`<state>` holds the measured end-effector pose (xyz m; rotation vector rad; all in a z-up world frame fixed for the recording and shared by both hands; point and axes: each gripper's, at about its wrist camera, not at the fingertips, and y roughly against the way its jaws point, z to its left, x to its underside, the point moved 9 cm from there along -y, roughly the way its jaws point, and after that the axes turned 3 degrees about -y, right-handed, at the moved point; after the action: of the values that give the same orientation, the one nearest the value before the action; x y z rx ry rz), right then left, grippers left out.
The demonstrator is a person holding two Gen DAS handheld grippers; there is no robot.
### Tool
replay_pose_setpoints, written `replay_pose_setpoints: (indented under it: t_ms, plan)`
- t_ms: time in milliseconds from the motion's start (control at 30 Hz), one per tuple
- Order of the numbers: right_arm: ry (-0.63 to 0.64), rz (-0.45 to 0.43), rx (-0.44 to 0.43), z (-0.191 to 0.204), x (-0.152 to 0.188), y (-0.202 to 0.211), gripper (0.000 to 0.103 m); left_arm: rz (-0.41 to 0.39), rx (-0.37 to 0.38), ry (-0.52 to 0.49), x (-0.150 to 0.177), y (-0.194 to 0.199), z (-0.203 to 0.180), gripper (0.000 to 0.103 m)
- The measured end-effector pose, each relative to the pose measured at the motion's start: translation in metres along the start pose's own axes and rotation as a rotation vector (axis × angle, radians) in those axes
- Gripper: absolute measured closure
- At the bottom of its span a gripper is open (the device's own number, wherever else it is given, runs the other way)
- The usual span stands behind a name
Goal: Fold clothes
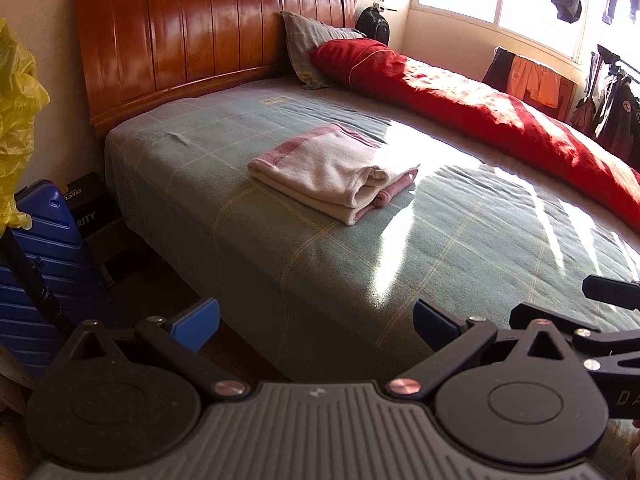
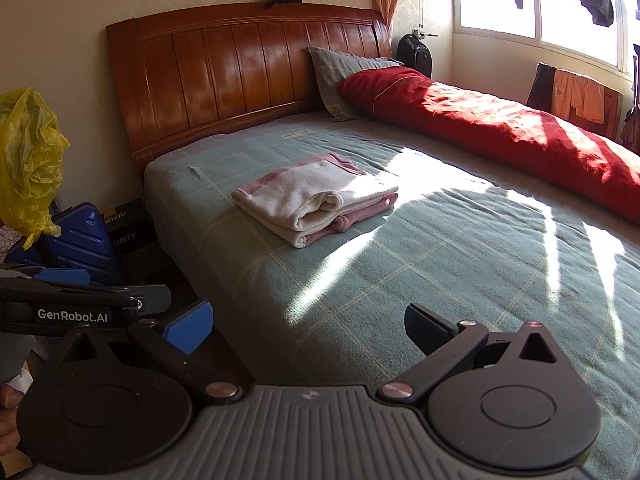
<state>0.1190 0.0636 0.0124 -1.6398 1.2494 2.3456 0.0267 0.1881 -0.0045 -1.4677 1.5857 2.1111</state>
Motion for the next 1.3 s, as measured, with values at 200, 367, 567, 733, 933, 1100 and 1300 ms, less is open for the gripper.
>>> replay_pose_setpoints:
  t_ms: [200, 367, 567, 733, 933, 1100, 1300]
  plan:
    - [0.005, 0.015, 0.019, -0.001, 0.002, -0.003, 0.000, 0.004, -0.021, -0.018, 0.000, 0.003, -0.002, 0.000]
    - [0.005, 0.027, 0.026, -0.001, 0.004, -0.006, 0.000, 0.001, -0.031, -0.024, -0.001, 0.007, -0.002, 0.001]
    - [-0.015, 0.042, 0.033, -0.005, 0.006, -0.008, 0.000, -0.011, -0.044, -0.034, -0.003, 0.011, -0.002, 0.001]
    - [-0.024, 0.044, 0.054, -0.010, 0.007, -0.009, 0.000, -0.005, -0.053, -0.046, -0.001, 0.011, -0.004, 0.001]
    - [-0.024, 0.049, 0.054, -0.010, 0.008, -0.009, 0.000, 0.003, -0.050, -0.044, -0.001, 0.009, -0.005, 0.001]
    - [-0.028, 0.050, 0.053, -0.011, 0.008, -0.010, 0.000, 0.006, -0.050, -0.042, 0.000, 0.008, -0.005, 0.001]
    - [-0.028, 0.053, 0.052, -0.011, 0.008, -0.010, 0.000, 0.012, -0.049, -0.042, 0.002, 0.007, -0.006, 0.001]
